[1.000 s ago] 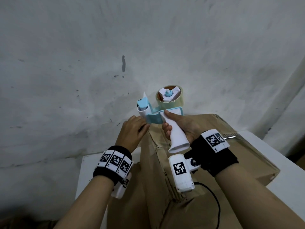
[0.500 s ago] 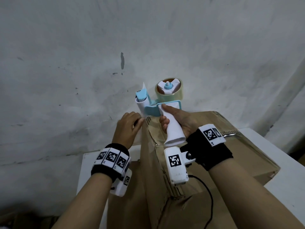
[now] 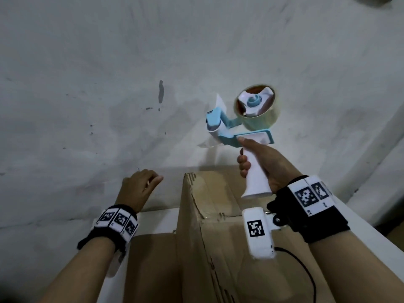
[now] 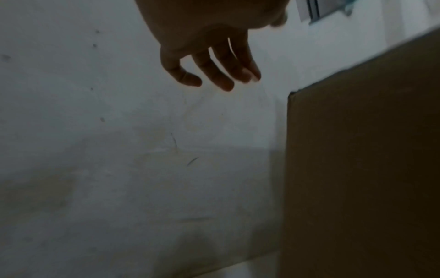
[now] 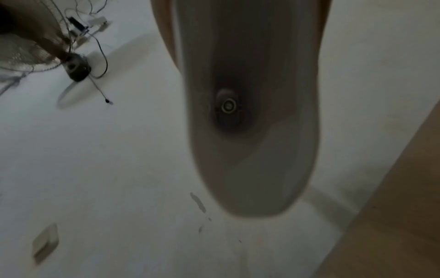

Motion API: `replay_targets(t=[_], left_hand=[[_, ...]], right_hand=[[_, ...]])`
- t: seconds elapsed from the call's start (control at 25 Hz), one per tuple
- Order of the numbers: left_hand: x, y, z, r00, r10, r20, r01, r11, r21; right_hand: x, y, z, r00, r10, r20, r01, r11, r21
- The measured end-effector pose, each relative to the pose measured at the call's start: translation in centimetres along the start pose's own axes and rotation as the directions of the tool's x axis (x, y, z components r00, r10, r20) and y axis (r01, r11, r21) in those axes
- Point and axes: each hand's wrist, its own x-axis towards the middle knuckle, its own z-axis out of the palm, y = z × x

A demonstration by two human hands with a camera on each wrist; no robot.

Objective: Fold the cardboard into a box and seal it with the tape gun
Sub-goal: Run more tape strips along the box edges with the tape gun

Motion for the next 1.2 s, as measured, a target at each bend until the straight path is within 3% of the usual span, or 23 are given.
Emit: replay_targets(t=[0.12, 0.28, 0.44, 0.56, 0.72, 1.0, 1.08, 1.2], left_hand=[[1.2, 1.8, 1.6, 0.995, -0.094, 0.021, 0.096, 0.973, -0.209], [3.7, 3.3, 2.9, 0.998, -0.031, 0.057, 0.040, 0.985, -0.167], [3.8, 1.3, 4.9, 0.996, -0.092, 0.001, 0.089, 0.956, -0.280], [3.7, 1.1, 6.3, 0.991, -0.135, 0.003, 0.127, 0.928, -0.351], [3.6, 2.4, 8.0, 0.963, -0.237, 0.129, 0.265, 0.732, -0.627], [3.3, 4.1, 9.3, 0.920, -0.307, 0.245, 0.382, 0.554, -0.740], [2.8, 4.3, 9.7, 0.923, -0.301, 0.237, 0.367, 0.512, -0.777], [2.9, 4.5, 10.5, 0.920, -0.363, 0.150, 0.334, 0.521, -0.785]], right_hand=[[1.5, 1.4, 0.9, 0.999, 0.004, -0.051, -0.012, 0.988, -0.153], [3.1, 4.2, 3.4, 0.995, -0.052, -0.088, 0.018, 0.937, -0.348], [4.4, 5.5, 4.6, 0.991, -0.101, -0.091, 0.049, 0.889, -0.456], [4.8, 6.0, 5.0, 0.998, -0.043, -0.054, 0.014, 0.892, -0.451], [5.0, 6.2, 5.0, 0.999, 0.023, -0.034, -0.036, 0.904, -0.425], [4.7, 6.9, 4.6, 0.997, 0.077, -0.021, -0.079, 0.914, -0.398], [4.7, 7.2, 4.5, 0.995, 0.096, -0.017, -0.095, 0.920, -0.381], [4.1, 7.4, 4.5, 0.993, 0.119, -0.008, -0.116, 0.945, -0.307]])
